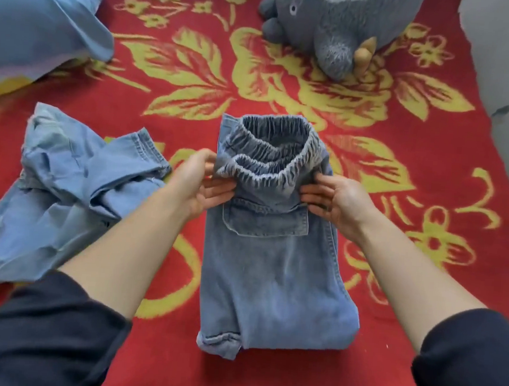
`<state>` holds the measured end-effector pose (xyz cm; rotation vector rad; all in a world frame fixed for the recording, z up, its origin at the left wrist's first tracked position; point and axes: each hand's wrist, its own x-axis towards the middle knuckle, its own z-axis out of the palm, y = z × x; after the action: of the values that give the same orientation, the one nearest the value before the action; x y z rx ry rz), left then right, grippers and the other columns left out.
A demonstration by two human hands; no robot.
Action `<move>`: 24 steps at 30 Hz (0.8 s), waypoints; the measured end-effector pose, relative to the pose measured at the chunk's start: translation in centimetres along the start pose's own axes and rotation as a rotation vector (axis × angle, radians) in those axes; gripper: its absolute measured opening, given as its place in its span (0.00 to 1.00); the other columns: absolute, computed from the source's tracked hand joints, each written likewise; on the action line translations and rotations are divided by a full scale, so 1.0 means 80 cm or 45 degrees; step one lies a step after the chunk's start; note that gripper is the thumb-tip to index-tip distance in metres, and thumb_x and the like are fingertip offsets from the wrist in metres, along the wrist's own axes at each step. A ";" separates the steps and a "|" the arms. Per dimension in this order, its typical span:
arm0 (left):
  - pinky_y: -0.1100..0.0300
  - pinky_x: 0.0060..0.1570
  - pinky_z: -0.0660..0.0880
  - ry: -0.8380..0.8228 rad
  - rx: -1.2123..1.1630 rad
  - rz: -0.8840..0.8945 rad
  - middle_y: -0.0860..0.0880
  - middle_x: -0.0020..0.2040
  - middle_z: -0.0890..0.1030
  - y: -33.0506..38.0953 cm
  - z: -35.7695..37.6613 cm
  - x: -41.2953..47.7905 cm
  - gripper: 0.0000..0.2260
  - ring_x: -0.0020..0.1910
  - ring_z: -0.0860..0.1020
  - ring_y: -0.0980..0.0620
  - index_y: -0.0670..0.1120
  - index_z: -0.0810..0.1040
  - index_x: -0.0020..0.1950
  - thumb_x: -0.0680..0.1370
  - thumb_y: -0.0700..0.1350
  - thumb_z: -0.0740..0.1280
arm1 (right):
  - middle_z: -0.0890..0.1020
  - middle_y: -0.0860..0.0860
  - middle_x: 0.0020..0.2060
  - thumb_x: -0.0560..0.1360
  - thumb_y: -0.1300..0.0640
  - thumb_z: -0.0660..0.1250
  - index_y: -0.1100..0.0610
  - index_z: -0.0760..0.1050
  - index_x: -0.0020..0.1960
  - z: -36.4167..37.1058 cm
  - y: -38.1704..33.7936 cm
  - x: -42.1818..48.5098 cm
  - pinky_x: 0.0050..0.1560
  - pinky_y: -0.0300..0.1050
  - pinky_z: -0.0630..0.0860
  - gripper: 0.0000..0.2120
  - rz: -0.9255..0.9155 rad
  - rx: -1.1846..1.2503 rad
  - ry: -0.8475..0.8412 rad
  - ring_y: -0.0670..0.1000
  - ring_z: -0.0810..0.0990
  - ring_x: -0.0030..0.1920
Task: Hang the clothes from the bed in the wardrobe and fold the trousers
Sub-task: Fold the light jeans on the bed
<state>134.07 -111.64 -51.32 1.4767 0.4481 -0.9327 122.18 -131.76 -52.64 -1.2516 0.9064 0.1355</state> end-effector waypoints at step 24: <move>0.55 0.70 0.55 0.437 1.200 0.690 0.44 0.72 0.62 -0.251 -0.046 0.029 0.34 0.72 0.60 0.46 0.43 0.55 0.77 0.76 0.51 0.67 | 0.63 0.53 0.72 0.76 0.46 0.65 0.56 0.59 0.75 -0.071 0.244 -0.004 0.68 0.56 0.59 0.33 -0.253 -1.321 0.561 0.55 0.61 0.72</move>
<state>121.33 -105.64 -66.31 2.4678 -0.2140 -0.4358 108.30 -129.62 -67.39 -2.3951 1.1190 0.1842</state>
